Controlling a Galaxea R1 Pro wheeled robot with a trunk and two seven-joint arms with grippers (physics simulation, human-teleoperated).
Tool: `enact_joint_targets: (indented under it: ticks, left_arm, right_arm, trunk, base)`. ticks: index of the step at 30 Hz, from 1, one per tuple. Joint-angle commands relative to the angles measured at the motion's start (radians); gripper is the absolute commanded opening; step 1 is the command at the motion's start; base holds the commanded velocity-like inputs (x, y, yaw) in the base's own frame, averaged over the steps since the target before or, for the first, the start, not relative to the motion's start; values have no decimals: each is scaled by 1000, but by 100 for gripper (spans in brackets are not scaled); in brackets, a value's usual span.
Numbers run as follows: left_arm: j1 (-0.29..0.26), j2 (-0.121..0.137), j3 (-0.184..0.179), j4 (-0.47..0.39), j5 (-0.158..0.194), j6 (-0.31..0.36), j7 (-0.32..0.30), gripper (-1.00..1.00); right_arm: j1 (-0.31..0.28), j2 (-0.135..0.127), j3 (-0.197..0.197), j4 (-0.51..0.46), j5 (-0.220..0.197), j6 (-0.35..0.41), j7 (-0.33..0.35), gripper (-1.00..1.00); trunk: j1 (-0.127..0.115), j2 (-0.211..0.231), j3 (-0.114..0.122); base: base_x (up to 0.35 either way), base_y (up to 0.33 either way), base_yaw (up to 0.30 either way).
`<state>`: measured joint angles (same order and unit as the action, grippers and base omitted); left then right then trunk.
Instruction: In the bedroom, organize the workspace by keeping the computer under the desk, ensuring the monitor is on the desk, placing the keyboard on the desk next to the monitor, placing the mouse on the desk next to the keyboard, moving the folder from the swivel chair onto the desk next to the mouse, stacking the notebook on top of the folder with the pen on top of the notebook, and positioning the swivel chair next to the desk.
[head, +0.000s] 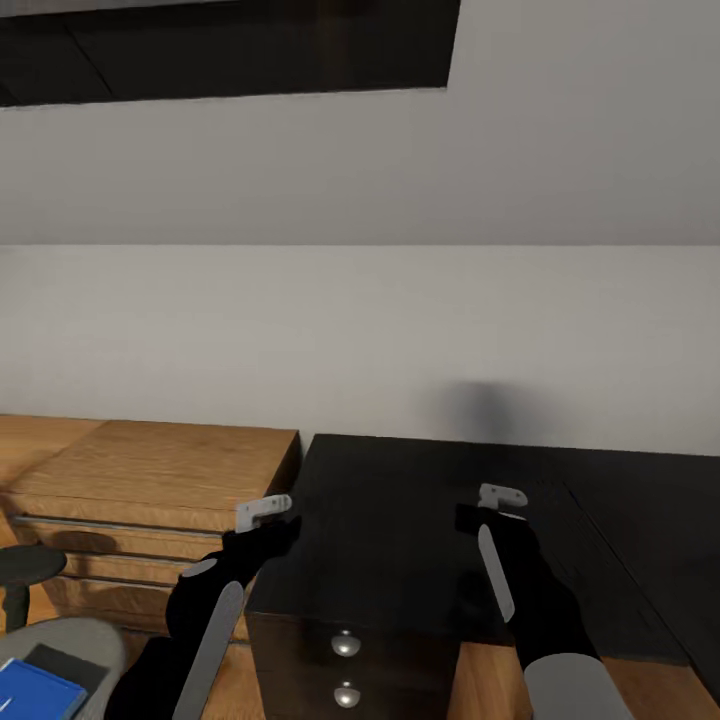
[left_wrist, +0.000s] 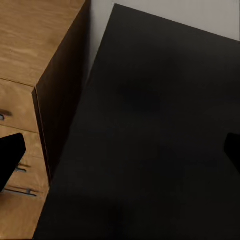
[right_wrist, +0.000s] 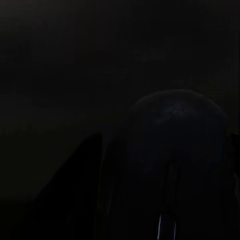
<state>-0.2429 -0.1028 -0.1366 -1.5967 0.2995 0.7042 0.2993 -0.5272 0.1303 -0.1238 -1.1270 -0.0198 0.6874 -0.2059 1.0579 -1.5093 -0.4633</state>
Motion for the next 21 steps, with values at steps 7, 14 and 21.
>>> enact_joint_targets:
  ticks: [7, 14, 21]
  left_arm:
    - [-1, 0, 18, -2, 11, 3, 9, 100]
    - [-1, 0, 27, -2, 12, 3, 9, 100]
    - [-1, -1, 28, -2, 12, 3, 9, 100]
  right_arm:
    - [-1, 3, 15, 19, -3, 4, 1, -100]
    - [-1, 4, 29, 33, -3, 3, 6, -100]
    - [-1, 6, 42, 59, -3, 3, 8, -100]
  trunk:
    - [0, -1, -1]
    - [0, -1, -1]
    - [0, -1, -1]
  base:
    - [0, 183, 274]
    - [0, 161, 274]
    - [0, 14, 274]
